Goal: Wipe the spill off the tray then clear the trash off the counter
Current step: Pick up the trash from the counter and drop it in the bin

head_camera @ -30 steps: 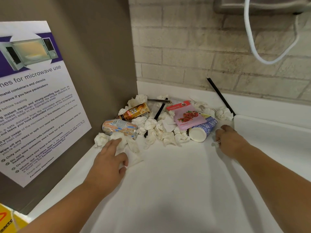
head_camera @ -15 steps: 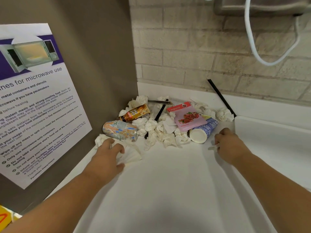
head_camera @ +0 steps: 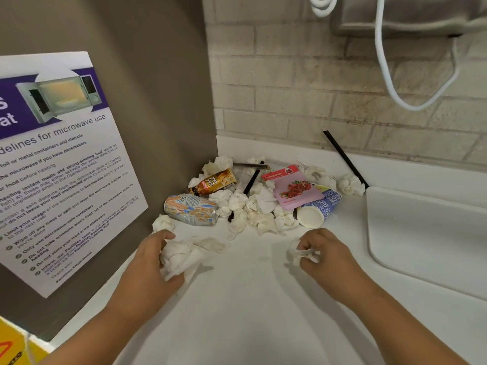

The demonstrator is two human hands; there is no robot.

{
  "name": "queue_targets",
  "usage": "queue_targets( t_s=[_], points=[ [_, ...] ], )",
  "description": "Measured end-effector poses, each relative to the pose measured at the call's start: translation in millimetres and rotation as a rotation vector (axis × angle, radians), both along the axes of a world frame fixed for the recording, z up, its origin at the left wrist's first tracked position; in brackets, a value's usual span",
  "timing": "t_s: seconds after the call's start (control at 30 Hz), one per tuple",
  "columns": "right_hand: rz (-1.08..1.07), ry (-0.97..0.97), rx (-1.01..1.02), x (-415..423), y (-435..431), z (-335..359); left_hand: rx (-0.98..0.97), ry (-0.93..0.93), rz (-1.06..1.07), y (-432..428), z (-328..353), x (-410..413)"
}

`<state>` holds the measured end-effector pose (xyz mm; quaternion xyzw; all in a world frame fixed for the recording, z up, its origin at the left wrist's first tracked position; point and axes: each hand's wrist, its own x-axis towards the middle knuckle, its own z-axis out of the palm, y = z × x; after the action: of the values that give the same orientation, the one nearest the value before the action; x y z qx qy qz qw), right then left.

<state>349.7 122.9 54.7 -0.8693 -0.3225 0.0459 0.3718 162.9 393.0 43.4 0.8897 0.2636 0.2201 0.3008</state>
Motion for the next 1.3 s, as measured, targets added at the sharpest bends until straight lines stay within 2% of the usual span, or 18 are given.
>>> queue_targets(
  t_s=[0.17, 0.37, 0.73, 0.87, 1.03, 1.3],
  points=[
    [0.097, 0.056, 0.056, -21, 17, 9, -0.025, -0.003, -0.006, -2, 12, -18],
    [0.255, 0.142, 0.067, -56, 48, 10, -0.305, -0.02, 0.02, -16, 15, -50],
    [0.44, 0.2, 0.066, -166, 124, 35, -0.461, -0.06, -0.092, 19, 37, -152],
    [0.441, 0.272, 0.052, -224, 164, 26, -0.434, -0.062, -0.105, 50, 34, -213],
    [0.508, 0.409, -0.032, -301, 216, -16, -0.439, -0.038, 0.1, 101, -2, -303],
    [0.439, 0.657, -0.177, -364, 264, -102, -0.517, 0.227, 0.253, 145, -95, -375]
  ],
)
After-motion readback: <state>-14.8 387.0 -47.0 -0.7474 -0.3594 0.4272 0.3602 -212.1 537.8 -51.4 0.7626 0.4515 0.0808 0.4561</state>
